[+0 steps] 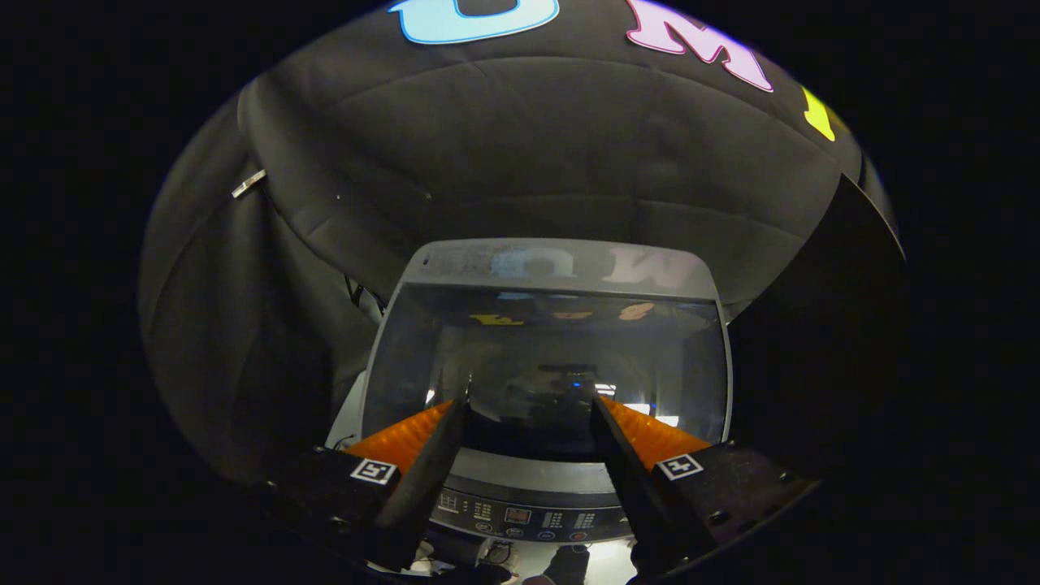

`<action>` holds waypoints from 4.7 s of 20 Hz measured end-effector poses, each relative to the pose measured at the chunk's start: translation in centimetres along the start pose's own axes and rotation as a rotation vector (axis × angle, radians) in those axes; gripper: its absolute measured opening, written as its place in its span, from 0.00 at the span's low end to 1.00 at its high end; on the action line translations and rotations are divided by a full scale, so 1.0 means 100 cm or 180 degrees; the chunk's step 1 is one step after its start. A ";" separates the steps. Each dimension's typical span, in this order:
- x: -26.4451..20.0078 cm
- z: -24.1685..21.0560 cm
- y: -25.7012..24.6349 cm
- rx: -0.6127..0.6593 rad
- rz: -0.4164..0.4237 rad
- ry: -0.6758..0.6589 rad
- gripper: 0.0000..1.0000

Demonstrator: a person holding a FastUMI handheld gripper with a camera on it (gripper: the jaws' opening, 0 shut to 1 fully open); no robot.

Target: Put the clothes into the washing machine and then close the washing machine lid.

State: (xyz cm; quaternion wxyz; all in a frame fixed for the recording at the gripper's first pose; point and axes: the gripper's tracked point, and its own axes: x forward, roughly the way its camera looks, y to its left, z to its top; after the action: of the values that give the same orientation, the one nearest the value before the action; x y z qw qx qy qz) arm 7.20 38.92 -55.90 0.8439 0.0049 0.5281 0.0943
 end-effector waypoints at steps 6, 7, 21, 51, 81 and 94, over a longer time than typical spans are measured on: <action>-0.037 0.034 0.002 0.0028 0.0104 -0.0274 1.00; -0.053 0.045 0.000 0.0037 0.0125 -0.0360 1.00; -0.304 0.130 -0.075 0.0193 0.0540 -0.1593 0.99; -0.535 0.147 -0.361 0.0103 -0.0500 -0.3363 0.98; -0.509 0.148 -0.324 -0.0105 -0.0411 -0.3207 0.98; -0.508 0.147 -0.320 -0.0126 -0.0395 -0.3191 0.98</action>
State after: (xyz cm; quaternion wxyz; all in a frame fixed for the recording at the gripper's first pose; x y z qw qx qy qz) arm 3.68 0.51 -7.66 0.9977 0.0021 0.0555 0.0400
